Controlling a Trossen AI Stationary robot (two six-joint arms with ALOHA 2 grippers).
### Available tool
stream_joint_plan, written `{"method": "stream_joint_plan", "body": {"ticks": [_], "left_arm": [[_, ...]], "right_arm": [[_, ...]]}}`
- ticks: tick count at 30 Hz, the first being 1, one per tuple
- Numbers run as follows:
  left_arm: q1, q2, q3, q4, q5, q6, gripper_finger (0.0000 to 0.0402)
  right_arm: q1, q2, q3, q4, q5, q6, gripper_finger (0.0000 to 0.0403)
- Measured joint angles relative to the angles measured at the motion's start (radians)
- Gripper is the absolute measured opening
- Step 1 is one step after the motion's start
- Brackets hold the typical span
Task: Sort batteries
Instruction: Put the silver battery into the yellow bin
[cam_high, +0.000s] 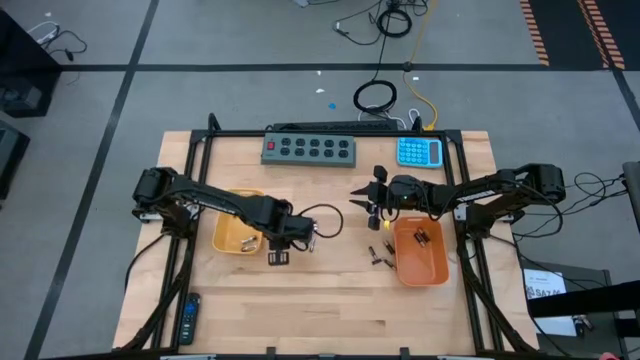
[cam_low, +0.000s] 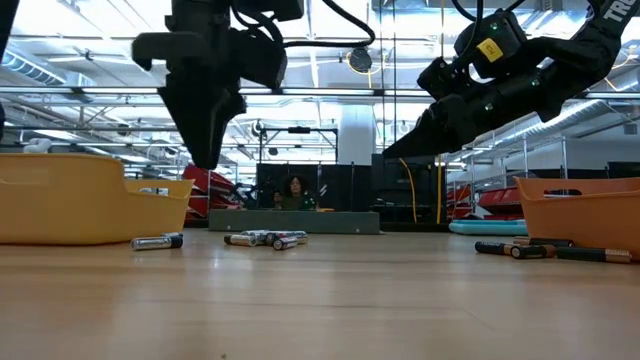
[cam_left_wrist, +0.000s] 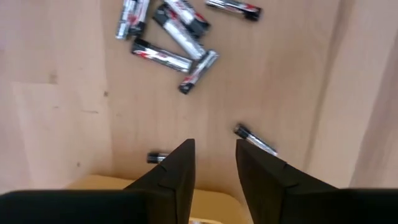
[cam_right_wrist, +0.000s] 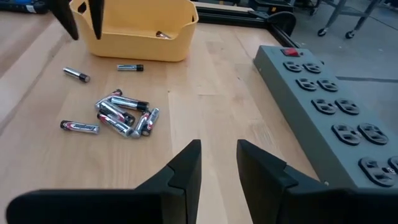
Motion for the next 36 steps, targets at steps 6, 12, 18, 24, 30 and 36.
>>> {"method": "stream_joint_plan", "body": {"ticks": [6, 12, 18, 24, 30, 36], "left_arm": [[-0.012, 0.0, 0.0, 0.019, 0.059, -0.129, 0.0157], [-0.043, 0.037, -0.003, 0.033, 0.108, -0.184, 0.0162], [-0.053, 0.139, -0.004, 0.027, 0.116, -0.233, 0.0162], [-0.053, 0.178, -0.005, 0.027, 0.138, -0.291, 0.0162], [-0.052, 0.215, -0.012, 0.031, 0.146, -0.284, 0.016], [-0.05, 0.229, -0.055, 0.076, 0.168, -0.223, 0.0137]], "right_arm": [[0.0, 0.0, 0.0, 0.001, 0.0, 0.0, 0.0093], [0.0, 0.0, 0.0, 0.006, 0.0, 0.002, 0.0093], [0.0, 0.0, 0.0, 0.006, 0.0, 0.008, 0.0093], [0.0, 0.0, 0.0, 0.002, -0.001, 0.008, 0.0093], [0.0, 0.0, 0.0, 0.001, -0.002, 0.007, 0.0093], [0.0, 0.0, 0.0, 0.0, -0.003, 0.005, 0.0093]]}}
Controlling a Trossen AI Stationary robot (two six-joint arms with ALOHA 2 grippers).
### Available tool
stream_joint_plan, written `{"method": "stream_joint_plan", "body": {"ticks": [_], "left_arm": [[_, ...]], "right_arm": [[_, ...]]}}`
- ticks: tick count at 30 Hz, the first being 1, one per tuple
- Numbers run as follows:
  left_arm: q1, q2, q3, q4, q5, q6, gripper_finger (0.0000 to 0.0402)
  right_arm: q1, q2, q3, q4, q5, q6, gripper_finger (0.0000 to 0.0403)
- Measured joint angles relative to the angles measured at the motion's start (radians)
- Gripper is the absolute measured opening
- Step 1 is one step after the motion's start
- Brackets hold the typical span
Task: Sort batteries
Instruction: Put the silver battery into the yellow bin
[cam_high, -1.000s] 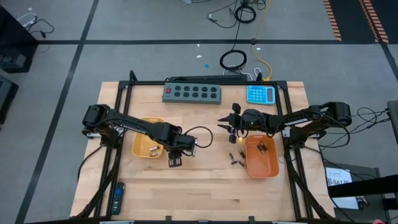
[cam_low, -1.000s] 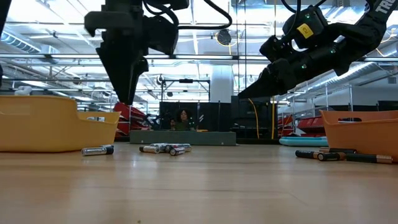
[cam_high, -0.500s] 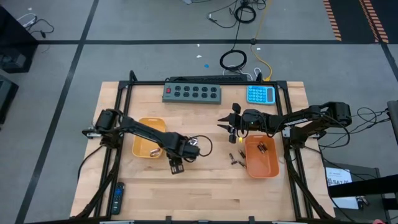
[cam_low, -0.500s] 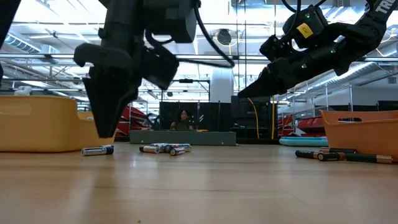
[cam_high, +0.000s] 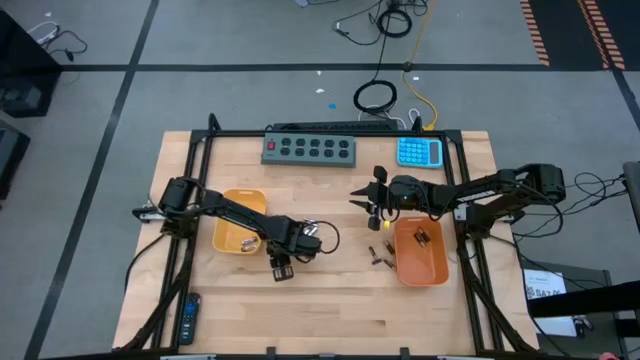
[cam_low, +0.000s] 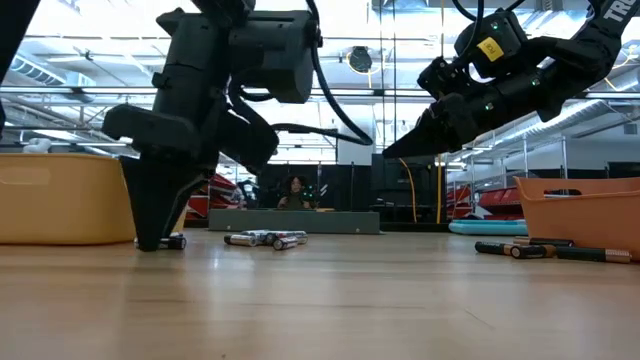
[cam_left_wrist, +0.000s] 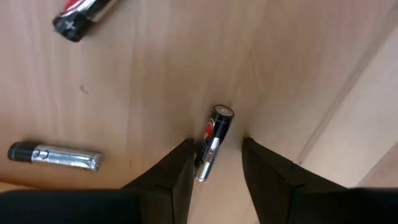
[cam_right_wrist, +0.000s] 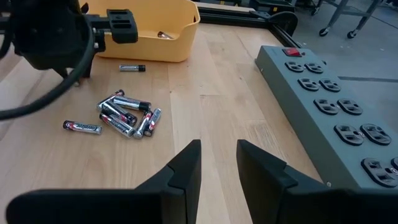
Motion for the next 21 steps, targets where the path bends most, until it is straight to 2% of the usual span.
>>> {"method": "stream_joint_plan", "body": {"ticks": [4, 9, 14, 21], "left_arm": [[0.0, 0.001, -0.007, 0.017, -0.012, 0.124, 0.0098], [-0.003, 0.001, -0.008, 0.025, -0.051, 0.227, 0.0022], [-0.002, 0.002, -0.008, 0.041, -0.061, 0.266, 0.0021], [0.015, -0.026, 0.02, 0.012, -0.09, 0.245, 0.0021]], "right_arm": [[0.0, 0.0, 0.0, 0.001, 0.0, 0.0, 0.0093], [0.0, 0.0, 0.0, 0.006, 0.0, 0.0, 0.0093], [0.0, 0.0, 0.0, 0.007, 0.0, 0.0, 0.0093], [0.0, 0.0, 0.0, 0.007, 0.0, 0.0, 0.0093]]}}
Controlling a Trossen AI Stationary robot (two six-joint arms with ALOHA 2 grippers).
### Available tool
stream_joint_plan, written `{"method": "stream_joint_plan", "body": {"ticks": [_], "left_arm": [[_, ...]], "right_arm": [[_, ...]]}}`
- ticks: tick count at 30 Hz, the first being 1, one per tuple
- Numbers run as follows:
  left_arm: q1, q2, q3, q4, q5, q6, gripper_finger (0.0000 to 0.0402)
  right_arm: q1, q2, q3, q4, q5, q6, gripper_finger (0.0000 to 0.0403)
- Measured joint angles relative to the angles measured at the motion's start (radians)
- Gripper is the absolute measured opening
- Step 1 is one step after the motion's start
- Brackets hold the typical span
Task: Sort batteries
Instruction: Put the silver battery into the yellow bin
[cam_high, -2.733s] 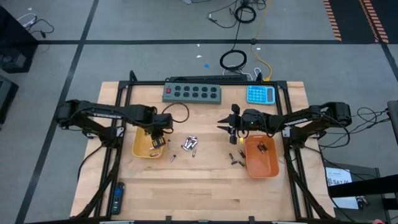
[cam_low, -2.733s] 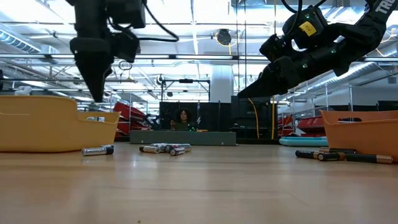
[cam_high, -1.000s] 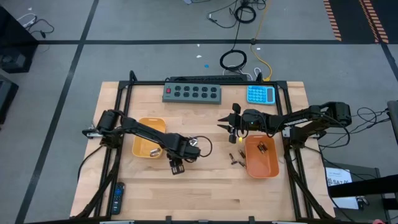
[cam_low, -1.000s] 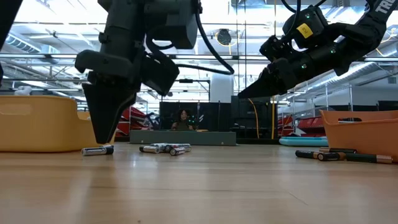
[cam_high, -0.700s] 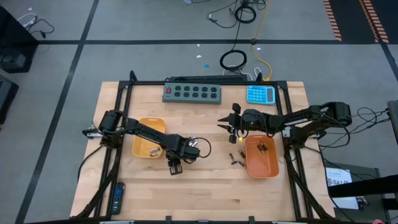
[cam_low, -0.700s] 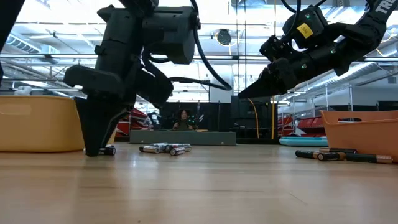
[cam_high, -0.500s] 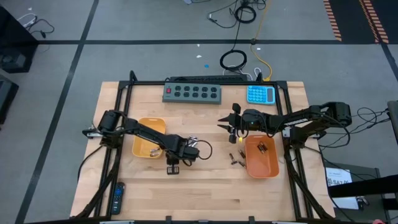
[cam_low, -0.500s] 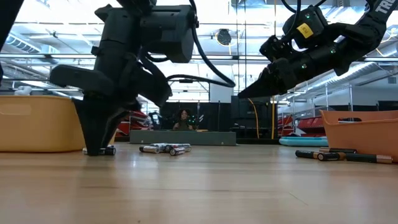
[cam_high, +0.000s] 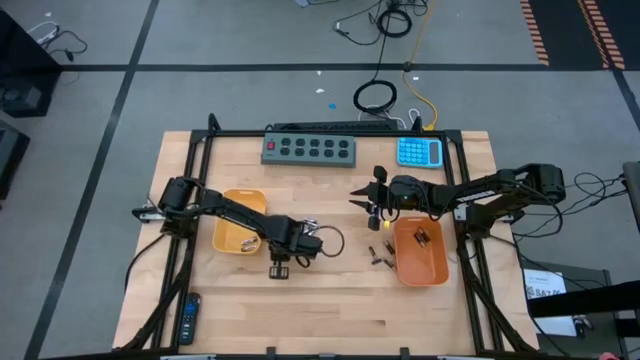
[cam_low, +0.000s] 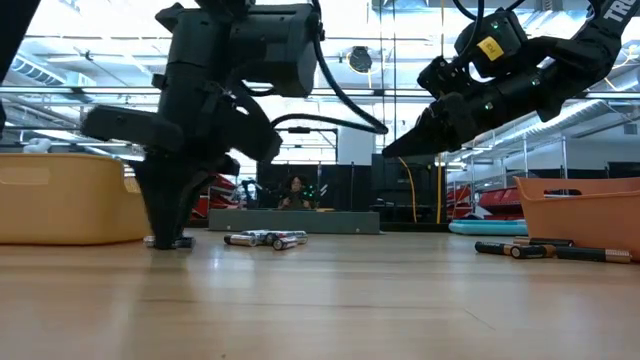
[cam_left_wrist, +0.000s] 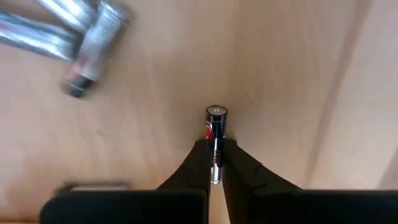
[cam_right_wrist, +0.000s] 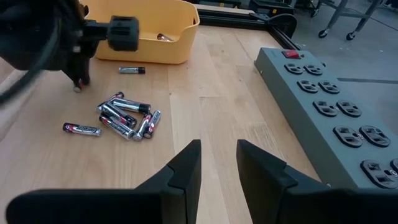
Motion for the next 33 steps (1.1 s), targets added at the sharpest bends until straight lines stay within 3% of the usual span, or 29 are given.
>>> {"method": "stream_joint_plan", "body": {"ticks": [7, 13, 23, 33], "left_arm": [[0.069, -0.162, 0.011, -0.082, -0.104, -0.096, 0.002], [0.137, -0.306, -0.012, -0.215, -0.123, -0.159, 0.002], [0.21, -0.483, -0.229, -0.197, -0.092, -0.208, 0.002], [0.256, -0.523, -0.468, -0.002, 0.024, -0.22, 0.0025]], "right_arm": [[0.0, 0.0, 0.0, -0.001, 0.0, 0.003, 0.0093], [0.0, 0.0, 0.0, -0.006, 0.0, 0.003, 0.0093], [0.0, 0.0, 0.0, -0.008, 0.001, -0.001, 0.0093], [0.0, 0.0, 0.0, -0.004, 0.0, -0.002, 0.0093]]}}
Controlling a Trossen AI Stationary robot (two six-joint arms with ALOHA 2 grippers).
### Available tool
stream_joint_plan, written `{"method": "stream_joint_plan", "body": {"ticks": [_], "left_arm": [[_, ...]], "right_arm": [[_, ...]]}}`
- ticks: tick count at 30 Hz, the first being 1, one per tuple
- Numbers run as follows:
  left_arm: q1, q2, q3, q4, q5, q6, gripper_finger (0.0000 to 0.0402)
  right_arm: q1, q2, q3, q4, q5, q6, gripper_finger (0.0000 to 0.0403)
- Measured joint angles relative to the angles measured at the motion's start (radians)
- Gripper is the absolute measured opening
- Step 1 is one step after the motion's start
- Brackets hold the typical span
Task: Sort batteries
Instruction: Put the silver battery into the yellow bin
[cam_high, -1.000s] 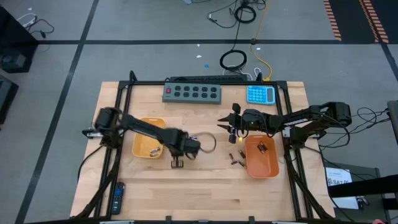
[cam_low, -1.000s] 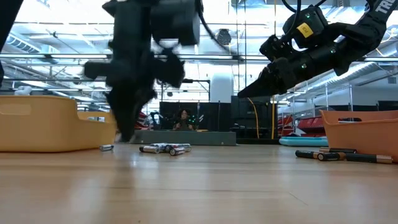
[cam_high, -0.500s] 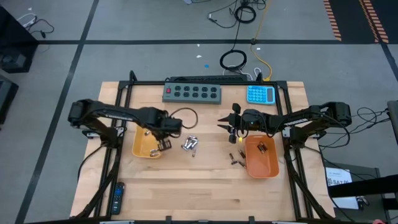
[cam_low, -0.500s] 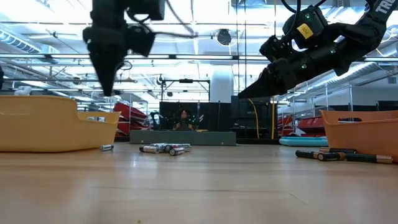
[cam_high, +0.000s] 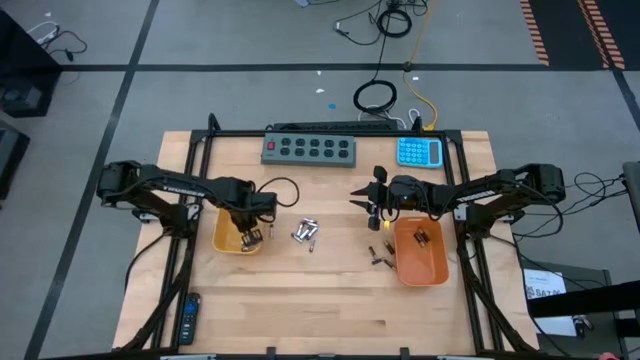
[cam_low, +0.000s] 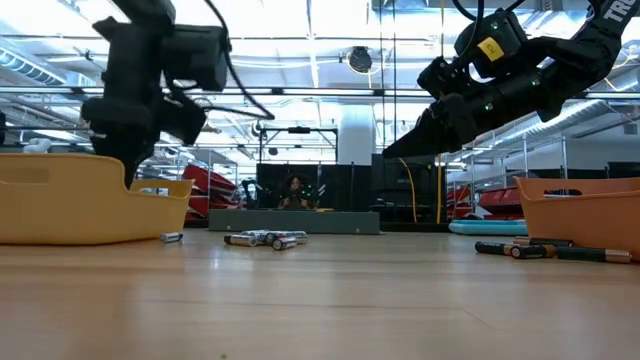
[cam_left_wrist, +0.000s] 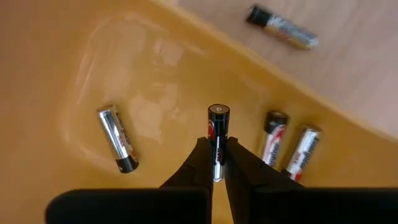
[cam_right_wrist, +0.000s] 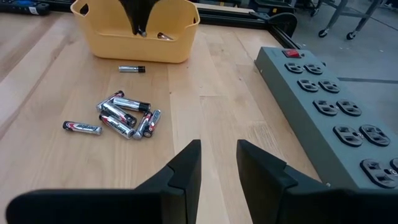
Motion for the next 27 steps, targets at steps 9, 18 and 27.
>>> {"method": "stream_joint_plan", "body": {"ticks": [9, 18, 27], "left_arm": [[0.011, 0.0, -0.012, 0.021, -0.02, -0.011, 0.0098], [0.011, 0.0, 0.11, -0.115, -0.145, 0.02, 0.0103], [-0.004, 0.039, 0.221, 0.111, -0.163, 0.083, 0.0107]], "right_arm": [[0.0, 0.0, 0.0, 0.004, 0.0, 0.001, 0.0093], [0.0, 0.0, 0.0, 0.004, 0.0, 0.002, 0.0093], [-0.001, 0.0, 0.0, 0.007, 0.0, 0.006, 0.0093]]}}
